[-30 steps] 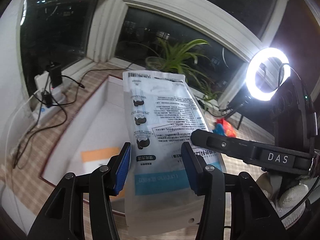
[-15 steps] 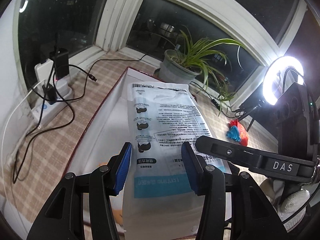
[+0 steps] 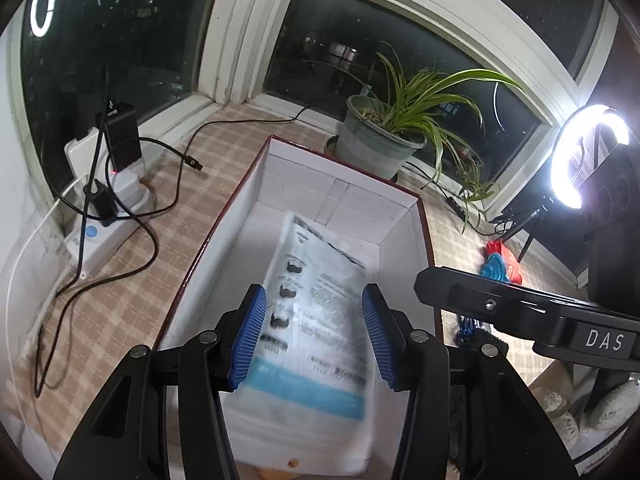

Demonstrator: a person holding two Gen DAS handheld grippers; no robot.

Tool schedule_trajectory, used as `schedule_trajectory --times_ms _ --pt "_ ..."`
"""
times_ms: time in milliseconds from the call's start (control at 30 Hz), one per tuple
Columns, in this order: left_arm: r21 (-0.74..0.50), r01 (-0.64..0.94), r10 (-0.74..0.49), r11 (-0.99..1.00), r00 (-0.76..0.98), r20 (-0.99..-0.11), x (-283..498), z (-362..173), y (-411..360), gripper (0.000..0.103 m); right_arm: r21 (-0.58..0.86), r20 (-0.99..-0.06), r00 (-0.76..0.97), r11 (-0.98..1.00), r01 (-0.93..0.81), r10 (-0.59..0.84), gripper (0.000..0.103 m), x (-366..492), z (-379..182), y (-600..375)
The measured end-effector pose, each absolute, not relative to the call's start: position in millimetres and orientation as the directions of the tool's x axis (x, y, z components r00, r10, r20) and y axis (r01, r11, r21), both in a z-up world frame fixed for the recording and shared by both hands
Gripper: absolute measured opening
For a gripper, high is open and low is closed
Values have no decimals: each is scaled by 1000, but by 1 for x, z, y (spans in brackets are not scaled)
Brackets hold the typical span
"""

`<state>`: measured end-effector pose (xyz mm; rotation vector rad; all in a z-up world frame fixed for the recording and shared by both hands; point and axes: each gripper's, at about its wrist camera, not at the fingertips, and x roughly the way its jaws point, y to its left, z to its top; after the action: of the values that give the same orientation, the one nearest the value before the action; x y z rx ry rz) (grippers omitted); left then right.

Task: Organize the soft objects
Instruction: 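Open both grippers to release the bag and move to the black glove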

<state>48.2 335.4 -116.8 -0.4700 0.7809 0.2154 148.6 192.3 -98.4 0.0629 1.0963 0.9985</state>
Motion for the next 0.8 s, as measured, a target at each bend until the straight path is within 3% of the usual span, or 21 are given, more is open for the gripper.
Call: schedule_trajectory --times_ms 300,500,633,800 --pt "-314 -359 32 879 702 -712 44 -109 330 48 503 -702 114 602 -620 703 48 154 -98 166" --pt "-332 -351 16 875 707 -707 39 -105 322 51 497 -698 138 614 -613 702 50 155 -96 137" --pt "-349 -331 -9 877 714 -700 36 -101 311 53 481 -692 164 619 -621 703 59 154 -91 110" --pt "-354 -288 -32 890 735 -677 31 -90 289 56 473 -691 204 648 -598 693 59 160 -91 65"
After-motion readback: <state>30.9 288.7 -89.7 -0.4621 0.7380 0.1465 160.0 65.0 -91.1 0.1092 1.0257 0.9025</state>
